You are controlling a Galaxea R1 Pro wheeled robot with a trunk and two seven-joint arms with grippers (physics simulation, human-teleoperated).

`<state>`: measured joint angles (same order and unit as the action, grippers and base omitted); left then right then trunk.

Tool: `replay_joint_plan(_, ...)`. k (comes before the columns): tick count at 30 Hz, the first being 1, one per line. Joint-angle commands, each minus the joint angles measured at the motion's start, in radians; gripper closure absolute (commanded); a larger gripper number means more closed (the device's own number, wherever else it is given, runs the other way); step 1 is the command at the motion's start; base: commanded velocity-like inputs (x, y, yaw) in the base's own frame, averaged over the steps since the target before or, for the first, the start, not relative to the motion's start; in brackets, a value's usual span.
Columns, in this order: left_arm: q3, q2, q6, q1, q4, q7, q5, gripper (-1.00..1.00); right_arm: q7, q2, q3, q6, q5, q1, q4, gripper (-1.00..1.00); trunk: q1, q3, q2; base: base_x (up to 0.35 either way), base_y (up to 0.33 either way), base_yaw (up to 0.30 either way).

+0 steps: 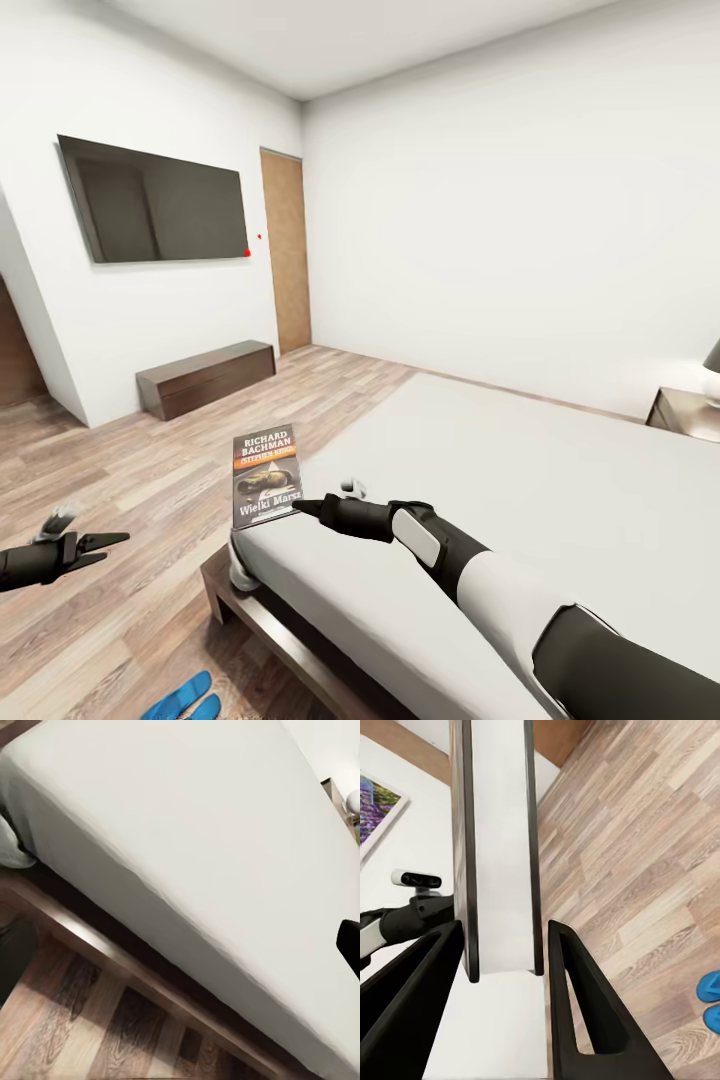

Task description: In the bedroom, move the book from the bed onto either nightstand, and place the two sandals side by side next to the bed.

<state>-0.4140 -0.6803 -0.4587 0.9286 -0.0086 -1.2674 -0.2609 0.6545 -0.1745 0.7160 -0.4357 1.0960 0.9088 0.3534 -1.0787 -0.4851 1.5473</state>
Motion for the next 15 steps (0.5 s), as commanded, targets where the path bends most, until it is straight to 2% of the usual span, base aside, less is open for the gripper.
replay_joint_plan(1,-0.009,0.0,-0.01,-0.003,-0.001,-0.003,-0.009,-1.0,0.002,0.0,0.002,-0.006,0.013,0.002,-0.001,1.0,0.0,-0.001,0.001,0.0,0.0,0.261)
replay_joint_plan(10,-0.01,0.013,0.003,-0.067,-0.001,0.001,-0.008,-1.0,0.002,0.0,0.003,-0.006,0.013,0.001,-0.001,1.0,0.0,-0.001,0.001,0.0,0.0,0.261)
replay_joint_plan(15,-0.01,0.03,0.042,-0.122,-0.001,0.039,-0.003,-1.0,0.002,0.0,0.003,-0.006,0.013,0.001,-0.001,1.0,0.0,-0.001,0.001,0.0,0.0,0.261)
